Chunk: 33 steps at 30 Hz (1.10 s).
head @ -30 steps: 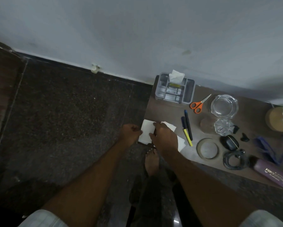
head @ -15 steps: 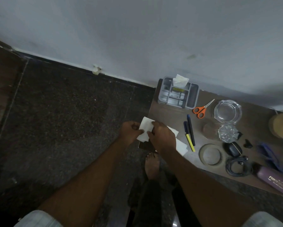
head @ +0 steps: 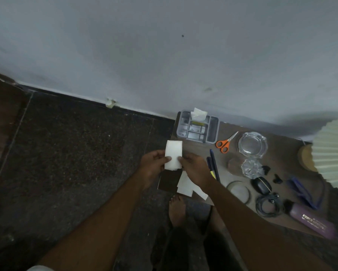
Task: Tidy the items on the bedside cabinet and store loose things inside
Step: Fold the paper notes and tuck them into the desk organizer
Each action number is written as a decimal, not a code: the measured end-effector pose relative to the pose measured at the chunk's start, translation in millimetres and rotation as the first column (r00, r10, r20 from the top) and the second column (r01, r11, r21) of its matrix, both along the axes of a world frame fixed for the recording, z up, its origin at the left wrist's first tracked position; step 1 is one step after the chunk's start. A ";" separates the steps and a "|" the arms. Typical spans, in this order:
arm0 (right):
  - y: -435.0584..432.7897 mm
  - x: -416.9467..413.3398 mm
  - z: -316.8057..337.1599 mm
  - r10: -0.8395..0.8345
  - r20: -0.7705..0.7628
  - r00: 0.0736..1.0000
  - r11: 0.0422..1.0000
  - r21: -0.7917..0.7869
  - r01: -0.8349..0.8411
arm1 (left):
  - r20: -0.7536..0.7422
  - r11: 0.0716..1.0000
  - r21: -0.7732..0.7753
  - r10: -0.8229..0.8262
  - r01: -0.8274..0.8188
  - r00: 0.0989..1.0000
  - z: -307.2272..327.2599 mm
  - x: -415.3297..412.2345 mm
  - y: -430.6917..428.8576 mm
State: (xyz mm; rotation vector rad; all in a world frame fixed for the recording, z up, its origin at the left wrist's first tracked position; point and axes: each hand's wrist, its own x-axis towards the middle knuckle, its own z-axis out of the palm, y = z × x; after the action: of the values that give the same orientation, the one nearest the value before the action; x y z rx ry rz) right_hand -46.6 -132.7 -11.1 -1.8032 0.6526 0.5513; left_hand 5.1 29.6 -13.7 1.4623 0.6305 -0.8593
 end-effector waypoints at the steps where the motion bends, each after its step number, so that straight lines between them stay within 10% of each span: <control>1: -3.3 0.8 3.4 -0.036 -0.013 0.999 0.998 0.051 0.037 | -0.001 1.000 -0.010 0.003 -0.003 1.000 2.7 0.6 -2.9; 11: -22.1 1.4 37.4 0.059 0.091 0.994 0.995 0.075 -0.066 | 0.063 0.998 -0.070 0.010 -0.006 0.998 28.1 5.9 -36.0; 20: -50.6 9.3 65.2 -0.274 0.100 0.956 0.927 0.293 0.235 | 0.091 0.985 -0.173 0.038 -0.021 0.995 50.2 7.8 -60.5; 33: -109.4 65.8 80.2 0.001 0.267 0.964 0.992 -0.118 0.032 | 0.412 0.966 0.194 -0.238 0.170 0.879 66.6 64.1 -93.2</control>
State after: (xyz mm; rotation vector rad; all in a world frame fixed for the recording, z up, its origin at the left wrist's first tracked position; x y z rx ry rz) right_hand 19.2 -242.1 69.1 -1.9417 0.5230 0.2540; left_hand 69.2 -63.5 52.9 1.8137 0.2092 -0.6203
